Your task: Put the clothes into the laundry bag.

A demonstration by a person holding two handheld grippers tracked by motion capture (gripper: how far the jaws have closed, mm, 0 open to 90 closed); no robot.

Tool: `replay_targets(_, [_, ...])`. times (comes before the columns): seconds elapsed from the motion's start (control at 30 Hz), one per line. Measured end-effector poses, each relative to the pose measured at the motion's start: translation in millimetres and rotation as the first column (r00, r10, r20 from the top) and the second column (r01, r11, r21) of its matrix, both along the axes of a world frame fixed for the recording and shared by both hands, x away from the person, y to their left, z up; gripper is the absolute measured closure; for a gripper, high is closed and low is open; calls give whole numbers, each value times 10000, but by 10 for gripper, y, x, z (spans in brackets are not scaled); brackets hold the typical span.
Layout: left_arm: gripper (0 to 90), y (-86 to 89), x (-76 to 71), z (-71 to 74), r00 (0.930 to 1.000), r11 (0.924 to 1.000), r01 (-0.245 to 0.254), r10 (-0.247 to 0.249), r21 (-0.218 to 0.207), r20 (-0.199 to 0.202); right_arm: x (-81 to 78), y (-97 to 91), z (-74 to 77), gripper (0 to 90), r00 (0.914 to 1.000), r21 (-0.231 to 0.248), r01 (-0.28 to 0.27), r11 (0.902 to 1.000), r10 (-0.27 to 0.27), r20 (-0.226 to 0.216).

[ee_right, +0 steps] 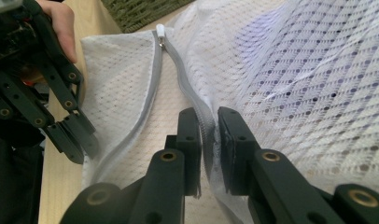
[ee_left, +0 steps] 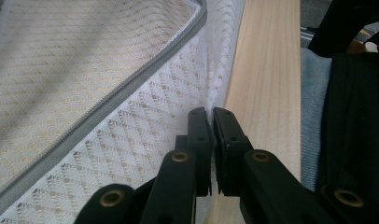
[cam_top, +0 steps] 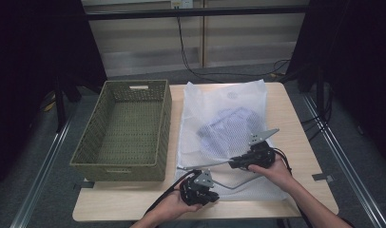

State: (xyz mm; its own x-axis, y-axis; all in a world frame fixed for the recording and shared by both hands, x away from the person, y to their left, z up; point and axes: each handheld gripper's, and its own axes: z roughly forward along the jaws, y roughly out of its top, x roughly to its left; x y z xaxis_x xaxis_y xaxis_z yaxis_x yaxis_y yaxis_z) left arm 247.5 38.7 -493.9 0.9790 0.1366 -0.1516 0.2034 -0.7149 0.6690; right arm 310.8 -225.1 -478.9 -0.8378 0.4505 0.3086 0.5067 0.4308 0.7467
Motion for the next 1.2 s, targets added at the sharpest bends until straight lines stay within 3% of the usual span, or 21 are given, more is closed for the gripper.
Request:
replay_targets(0.07, [863,2,2,-7,10000,10000,-32,31,-94,-80,4,-2,-17,777,10000,-75,30,10000,-30,-71])
replay_targets(0.1, [862,7,7,14,10000,9997,-76,75,227,47,8,1,-27,763,10000,-144,24,9999,-25,-45])
replay_targets(0.17, [862,1,3,-15,9997,9997,-185,182,-189,-170,4,9,-27,725,10000,-172,8,9999,-10,-89])
replay_targets(0.23, [856,13,13,12,9996,9994,-251,254,245,-125,-3,7,-8,680,10000,-103,26,9999,-27,-33])
replay_targets(0.37, [803,15,12,1,9991,9996,-251,247,-138,-333,-53,-49,97,583,9995,243,196,9995,-201,230])
replay_targets(0.43, [785,47,29,55,9997,9997,-203,200,-169,-173,-92,-102,162,550,9983,428,470,9980,-484,328])
replay_targets(0.5, [775,94,33,127,9988,9969,-472,461,-637,-189,-126,-177,230,550,9965,590,636,9962,-666,511])
replay_targets(0.57, [775,192,45,217,9947,9900,-1020,1006,-975,-197,-169,-261,279,590,9947,680,820,9943,-859,571])
replay_targets(0.67, [785,400,58,288,9838,9776,-1771,1792,-1140,82,-261,-466,294,706,9918,606,1102,9921,-1138,581])
replay_targets(0.7, [799,457,72,287,9816,9757,-1890,1909,-1111,67,-291,-534,283,748,9907,503,1230,9911,-1256,523])
replay_targets(0.8, [857,645,63,253,9741,9743,-2222,2235,-366,352,-361,-724,225,836,9873,266,1534,9878,-1543,373])
replay_targets(0.93, [866,817,84,194,9604,9604,-2767,2776,-336,225,-385,-862,95,893,9833,-203,1814,9832,-1811,170])
replay_targets(1.03, [865,823,137,179,9579,9585,-2842,2848,-210,369,-362,-861,-29,900,9839,-718,1779,9814,-1785,-19])
replay_targets(1.13, [858,769,154,133,9594,9603,-2788,2780,106,479,-352,-811,-84,900,9869,-1174,1589,9803,-1610,-82])
replay_targets(1.17, [856,766,159,127,9637,9645,-2632,2618,231,518,-353,-795,-96,900,9884,-1243,1494,9809,-1517,-95])
replay_targets(1.2, [854,758,150,121,9627,9635,-2671,2660,175,494,-355,-786,-102,900,9893,-1386,1432,9800,-1459,-97])
